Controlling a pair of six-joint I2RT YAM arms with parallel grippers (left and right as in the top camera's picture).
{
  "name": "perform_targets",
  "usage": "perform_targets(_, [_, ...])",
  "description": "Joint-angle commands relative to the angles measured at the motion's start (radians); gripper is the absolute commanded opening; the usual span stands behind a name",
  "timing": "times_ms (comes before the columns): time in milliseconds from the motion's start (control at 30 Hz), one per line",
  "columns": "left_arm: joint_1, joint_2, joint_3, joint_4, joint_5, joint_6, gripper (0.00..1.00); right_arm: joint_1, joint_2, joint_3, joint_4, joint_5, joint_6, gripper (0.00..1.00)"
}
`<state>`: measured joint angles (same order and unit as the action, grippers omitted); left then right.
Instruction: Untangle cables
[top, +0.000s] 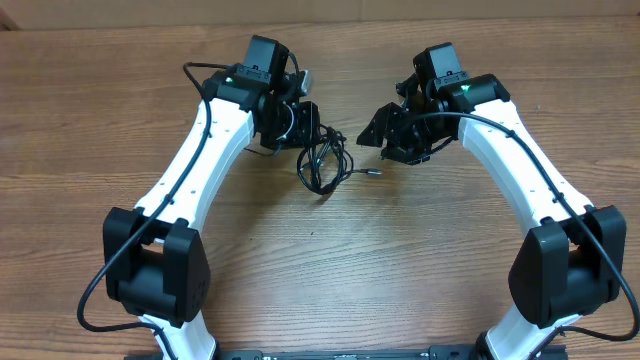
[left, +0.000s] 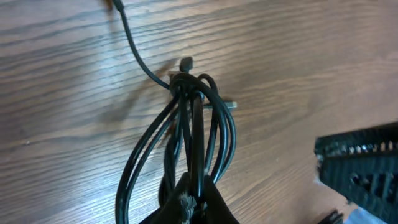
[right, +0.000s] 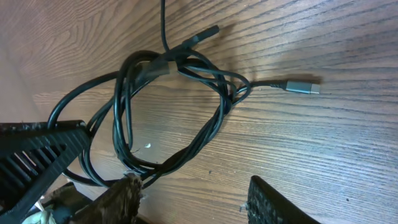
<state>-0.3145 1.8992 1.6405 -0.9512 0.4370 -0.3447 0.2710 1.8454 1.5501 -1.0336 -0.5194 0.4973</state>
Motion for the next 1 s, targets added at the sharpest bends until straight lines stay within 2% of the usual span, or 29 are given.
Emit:
perform_targets(0, [-0.008, 0.009, -0.004, -0.001, -0.022, -0.053, 0.04, 0.004, 0.012, 0.021, 0.0, 0.006, 0.0, 0.53])
perform_targets(333, [-0.031, 0.01, -0.004, -0.018, -0.05, -0.057, 0.04, 0.004, 0.012, 0.021, -0.002, 0.04, 0.0, 0.54])
perform_targets(433, [-0.04, 0.01, -0.004, -0.04, -0.125, -0.109, 0.04, 0.004, 0.012, 0.021, -0.008, 0.056, 0.0, 0.54])
perform_targets(700, [-0.04, 0.01, -0.004, -0.044, -0.158, -0.179, 0.04, 0.004, 0.012, 0.021, -0.013, 0.058, 0.0, 0.54])
perform_targets(967, [-0.065, 0.01, -0.009, -0.047, -0.318, -0.422, 0.05, 0.004, 0.012, 0.021, -0.016, 0.058, 0.0, 0.54])
